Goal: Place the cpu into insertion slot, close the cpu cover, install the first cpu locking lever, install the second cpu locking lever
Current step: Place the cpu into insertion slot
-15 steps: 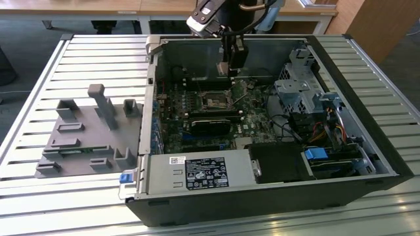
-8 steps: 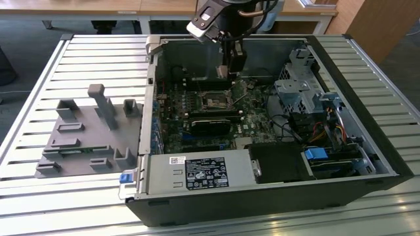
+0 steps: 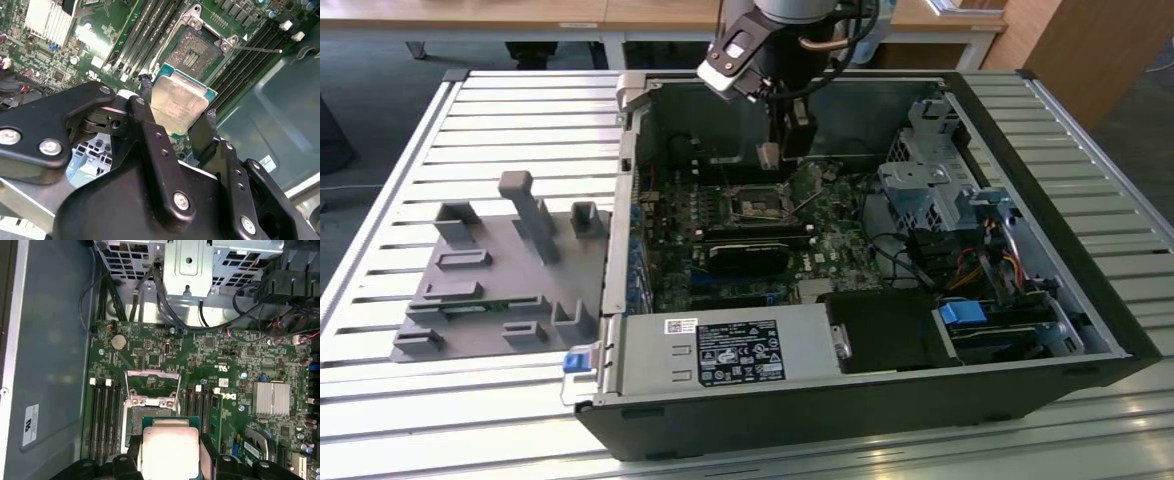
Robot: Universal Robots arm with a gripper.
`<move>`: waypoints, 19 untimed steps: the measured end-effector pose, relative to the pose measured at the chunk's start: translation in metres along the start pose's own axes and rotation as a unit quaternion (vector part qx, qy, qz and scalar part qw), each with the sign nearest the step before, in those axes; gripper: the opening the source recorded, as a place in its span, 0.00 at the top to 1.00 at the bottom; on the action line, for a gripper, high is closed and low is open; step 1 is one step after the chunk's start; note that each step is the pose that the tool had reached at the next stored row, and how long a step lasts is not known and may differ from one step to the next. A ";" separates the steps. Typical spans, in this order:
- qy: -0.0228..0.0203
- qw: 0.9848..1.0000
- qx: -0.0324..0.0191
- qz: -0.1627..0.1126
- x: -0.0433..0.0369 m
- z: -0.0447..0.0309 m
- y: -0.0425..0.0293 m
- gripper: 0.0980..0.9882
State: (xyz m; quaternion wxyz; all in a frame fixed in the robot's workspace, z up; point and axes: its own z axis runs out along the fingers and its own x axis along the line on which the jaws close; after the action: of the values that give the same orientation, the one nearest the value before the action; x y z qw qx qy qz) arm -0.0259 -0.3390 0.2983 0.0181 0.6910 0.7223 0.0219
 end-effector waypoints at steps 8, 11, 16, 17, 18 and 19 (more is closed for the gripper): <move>0.000 1.000 0.000 0.004 0.0012 0.0119 -0.0033 0.50; 0.000 1.000 0.000 0.004 0.0027 0.0161 -0.0045 0.50; 0.000 1.000 0.000 0.004 0.0044 0.0246 -0.0075 0.50; -0.001 1.000 -0.001 0.004 0.0046 0.0263 -0.0081 0.50; -0.001 1.000 0.000 0.004 0.0046 0.0281 -0.0085 0.50; -0.001 1.000 -0.001 0.004 0.0048 0.0299 -0.0088 0.50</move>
State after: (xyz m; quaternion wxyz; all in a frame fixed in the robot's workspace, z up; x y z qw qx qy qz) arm -0.0333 -0.3344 0.2680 0.0191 0.6942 0.7192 0.0217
